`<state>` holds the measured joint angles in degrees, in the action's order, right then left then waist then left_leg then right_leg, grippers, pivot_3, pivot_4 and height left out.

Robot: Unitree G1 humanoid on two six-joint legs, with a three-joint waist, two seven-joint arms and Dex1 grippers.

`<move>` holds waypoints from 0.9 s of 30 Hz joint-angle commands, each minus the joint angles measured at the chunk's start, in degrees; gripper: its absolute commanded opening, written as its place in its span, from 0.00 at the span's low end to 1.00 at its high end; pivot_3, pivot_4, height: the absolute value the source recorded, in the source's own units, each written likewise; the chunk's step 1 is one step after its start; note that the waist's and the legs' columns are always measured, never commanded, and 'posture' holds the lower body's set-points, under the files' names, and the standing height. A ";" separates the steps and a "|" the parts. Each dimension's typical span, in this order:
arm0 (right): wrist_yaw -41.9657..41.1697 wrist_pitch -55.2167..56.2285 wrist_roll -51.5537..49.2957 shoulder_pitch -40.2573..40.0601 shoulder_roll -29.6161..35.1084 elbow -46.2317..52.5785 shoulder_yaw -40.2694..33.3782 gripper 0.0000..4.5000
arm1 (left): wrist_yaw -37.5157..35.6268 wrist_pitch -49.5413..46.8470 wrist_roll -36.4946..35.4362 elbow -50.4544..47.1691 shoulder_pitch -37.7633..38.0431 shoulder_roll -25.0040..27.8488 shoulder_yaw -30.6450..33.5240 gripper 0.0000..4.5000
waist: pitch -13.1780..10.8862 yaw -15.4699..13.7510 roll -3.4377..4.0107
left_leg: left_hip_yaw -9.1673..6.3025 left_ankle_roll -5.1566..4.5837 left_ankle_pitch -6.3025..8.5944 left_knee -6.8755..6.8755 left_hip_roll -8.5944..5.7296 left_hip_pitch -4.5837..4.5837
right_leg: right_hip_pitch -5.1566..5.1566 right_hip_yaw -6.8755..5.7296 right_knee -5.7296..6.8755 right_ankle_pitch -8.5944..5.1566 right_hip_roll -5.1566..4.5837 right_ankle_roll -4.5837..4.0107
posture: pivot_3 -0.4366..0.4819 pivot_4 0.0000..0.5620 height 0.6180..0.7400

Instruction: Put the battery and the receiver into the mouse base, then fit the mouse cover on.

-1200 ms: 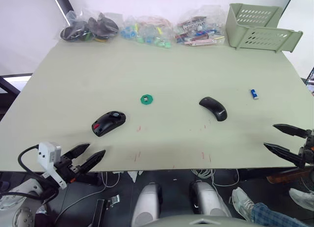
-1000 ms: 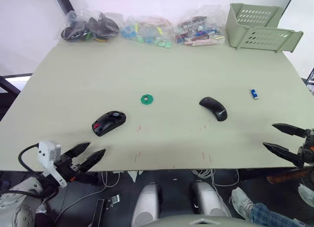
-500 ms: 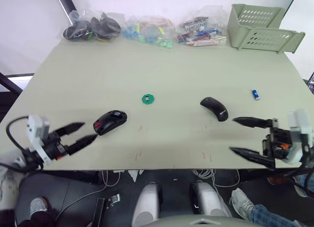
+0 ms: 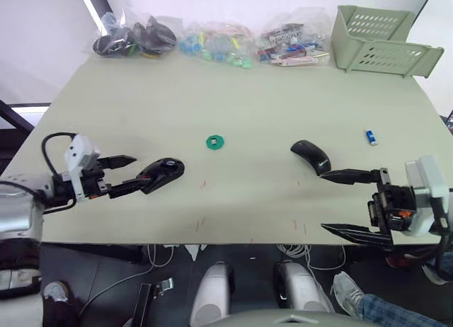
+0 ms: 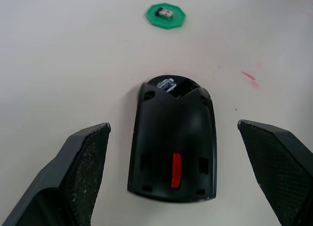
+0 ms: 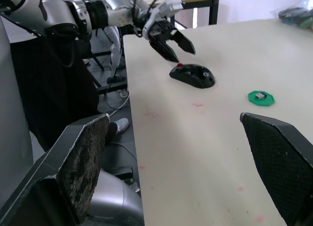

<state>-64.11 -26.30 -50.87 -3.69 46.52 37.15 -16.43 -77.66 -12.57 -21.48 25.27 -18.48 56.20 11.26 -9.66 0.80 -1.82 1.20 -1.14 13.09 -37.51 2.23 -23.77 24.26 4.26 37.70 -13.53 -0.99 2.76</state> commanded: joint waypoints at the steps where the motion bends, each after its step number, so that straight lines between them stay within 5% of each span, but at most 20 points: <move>1: 1.57 3.63 0.27 -0.56 -1.84 2.57 -2.60 1.00 | -0.87 -0.19 1.39 0.12 -2.00 0.21 -1.79 0.99 | 0.00 0.03 -0.01 | 0.00 0.00 0.00 0.00 -0.01 0.00 | 0.00 0.00 0.00 0.01 0.00 0.00 | 0.48 0.27 1.00; 10: 6.10 5.94 0.89 -5.16 -5.06 6.05 -3.48 1.00 | -1.97 -0.61 3.98 2.17 -7.10 -1.08 -5.70 0.99 | 0.02 -0.08 -0.03 | -0.05 0.00 0.00 -0.05 -0.05 -0.03 | -0.02 -0.04 0.02 0.09 0.04 0.09 | 0.48 0.27 1.00; 27: 3.29 11.55 2.60 -16.90 -7.19 7.04 -7.04 1.00 | -0.93 0.19 5.74 1.51 -4.69 0.02 -5.56 0.99 | 0.04 -0.06 -0.04 | -0.06 0.00 0.00 -0.19 -0.02 0.04 | -0.09 -0.03 0.15 0.01 0.03 0.06 | 0.48 0.27 1.00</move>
<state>-60.74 -16.68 -48.48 -20.00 39.49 42.05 -21.72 -78.78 -12.96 -16.54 27.53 -23.83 54.91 5.09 -9.62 0.75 -1.86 1.14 -1.14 13.09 -37.71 2.21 -23.72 24.17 4.24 37.85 -13.53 -0.96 2.81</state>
